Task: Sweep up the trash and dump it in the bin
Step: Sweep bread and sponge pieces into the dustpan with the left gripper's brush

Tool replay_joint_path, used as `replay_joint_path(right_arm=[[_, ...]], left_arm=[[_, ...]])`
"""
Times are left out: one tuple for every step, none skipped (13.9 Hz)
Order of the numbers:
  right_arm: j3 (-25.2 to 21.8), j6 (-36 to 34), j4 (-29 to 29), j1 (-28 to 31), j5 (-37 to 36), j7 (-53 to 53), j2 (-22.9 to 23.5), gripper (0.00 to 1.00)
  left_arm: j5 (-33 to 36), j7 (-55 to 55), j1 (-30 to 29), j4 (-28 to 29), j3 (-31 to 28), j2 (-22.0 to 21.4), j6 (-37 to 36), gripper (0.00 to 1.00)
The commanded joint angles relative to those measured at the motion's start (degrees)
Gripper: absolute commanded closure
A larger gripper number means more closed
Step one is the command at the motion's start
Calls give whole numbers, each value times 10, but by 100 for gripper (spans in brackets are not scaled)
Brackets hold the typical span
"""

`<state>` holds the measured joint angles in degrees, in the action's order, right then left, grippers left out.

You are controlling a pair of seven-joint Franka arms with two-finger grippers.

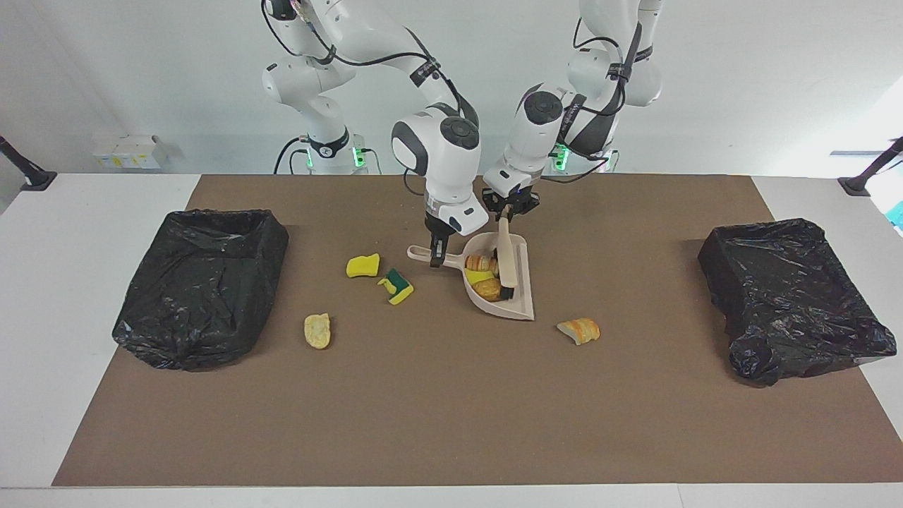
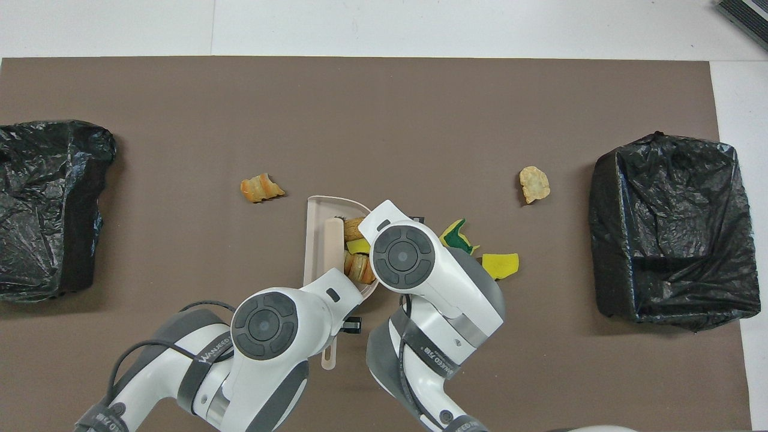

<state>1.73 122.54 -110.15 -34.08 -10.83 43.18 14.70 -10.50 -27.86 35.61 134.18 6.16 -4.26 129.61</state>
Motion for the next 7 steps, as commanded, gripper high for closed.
replay_joint_path(right_arm=[[3, 9, 5, 6, -1, -21, 4, 100], [3, 9, 6, 8, -1, -21, 3, 100], [3, 8, 6, 8, -1, -20, 2, 100], [3, 7, 6, 9, -1, -19, 0, 100], [3, 2, 6, 12, -1, -17, -1, 100], [3, -3, 9, 16, -1, -13, -2, 100], [3, -10, 13, 18, -1, 2, -2, 100]], left_arm=[[-10, 59, -1, -43, -12, 28, -15, 100], [-9, 76, -18, -65, -13, 41, -39, 100], [-5, 84, -37, -83, -13, 49, -61, 100], [-1, 92, -46, -94, -14, 56, -77, 100], [11, 101, -56, -98, -15, 55, -89, 100], [27, 108, -69, -104, -15, 51, -103, 100], [36, 111, -77, -119, -14, 51, -123, 100]])
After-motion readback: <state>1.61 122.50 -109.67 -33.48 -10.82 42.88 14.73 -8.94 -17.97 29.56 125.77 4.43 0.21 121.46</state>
